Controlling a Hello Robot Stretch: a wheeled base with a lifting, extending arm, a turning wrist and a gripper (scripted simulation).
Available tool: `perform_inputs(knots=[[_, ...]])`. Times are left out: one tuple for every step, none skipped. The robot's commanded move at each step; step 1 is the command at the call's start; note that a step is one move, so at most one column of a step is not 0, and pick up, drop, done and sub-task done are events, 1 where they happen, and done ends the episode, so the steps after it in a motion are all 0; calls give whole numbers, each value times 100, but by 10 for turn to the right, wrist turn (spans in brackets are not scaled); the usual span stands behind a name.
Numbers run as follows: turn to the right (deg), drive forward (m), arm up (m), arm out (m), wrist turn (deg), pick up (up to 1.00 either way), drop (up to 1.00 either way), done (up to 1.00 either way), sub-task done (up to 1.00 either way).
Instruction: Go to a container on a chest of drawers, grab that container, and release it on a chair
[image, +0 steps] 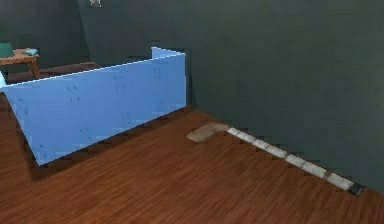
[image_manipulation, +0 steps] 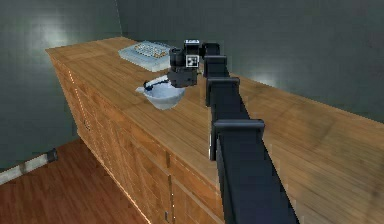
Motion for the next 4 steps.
perform_inputs(knots=[[0,0,-4,0,0,0,0,0,0],[0,0,0,0,0,100,0,0,0],[0,0,4,0,0,0,0,0,0],[0,0,0,0,-450,0,0,0,0]])
